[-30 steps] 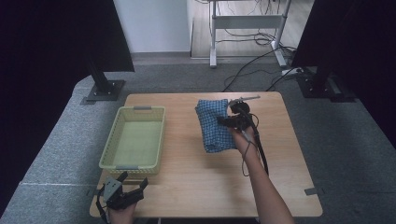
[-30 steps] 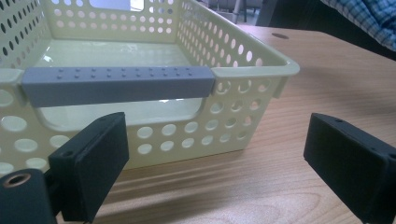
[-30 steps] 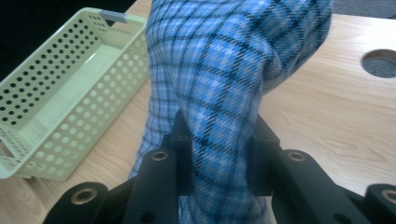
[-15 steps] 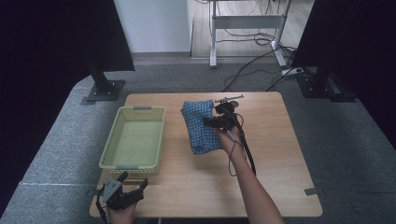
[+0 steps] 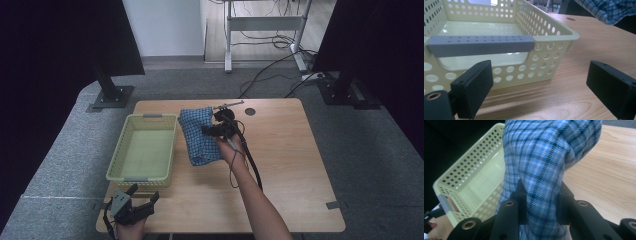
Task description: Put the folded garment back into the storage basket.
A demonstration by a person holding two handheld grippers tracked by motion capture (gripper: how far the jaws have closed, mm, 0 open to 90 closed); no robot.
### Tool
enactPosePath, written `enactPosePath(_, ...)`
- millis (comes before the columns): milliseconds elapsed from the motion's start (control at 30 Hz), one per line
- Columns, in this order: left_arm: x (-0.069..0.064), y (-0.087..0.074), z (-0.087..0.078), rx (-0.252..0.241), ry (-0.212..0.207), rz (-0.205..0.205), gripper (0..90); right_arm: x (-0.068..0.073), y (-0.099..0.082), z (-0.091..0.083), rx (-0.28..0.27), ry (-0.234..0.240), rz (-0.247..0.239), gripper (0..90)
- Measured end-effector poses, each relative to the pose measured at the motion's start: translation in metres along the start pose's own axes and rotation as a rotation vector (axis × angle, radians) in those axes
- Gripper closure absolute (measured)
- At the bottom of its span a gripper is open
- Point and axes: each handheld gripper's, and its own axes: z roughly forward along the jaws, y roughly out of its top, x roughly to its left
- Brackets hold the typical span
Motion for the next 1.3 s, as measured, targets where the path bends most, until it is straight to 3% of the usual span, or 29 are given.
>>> enactPosePath(700,-0.003,0.001,0.000,-0.004,-0.037,0.000,6.9,0.049,0.020,0.037,-0.001,0.099,-0.021,69.8)
enactPosePath(933,-0.004,0.001,0.001,0.005,-0.050,0.017,6.9,0.064,0.024,0.050,0.006,0.110,-0.031,69.8)
enactPosePath(1300,-0.004,0.002,0.000,0.002,-0.066,0.003,6.9,0.090,0.033,0.074,0.006,0.134,-0.038,69.6)
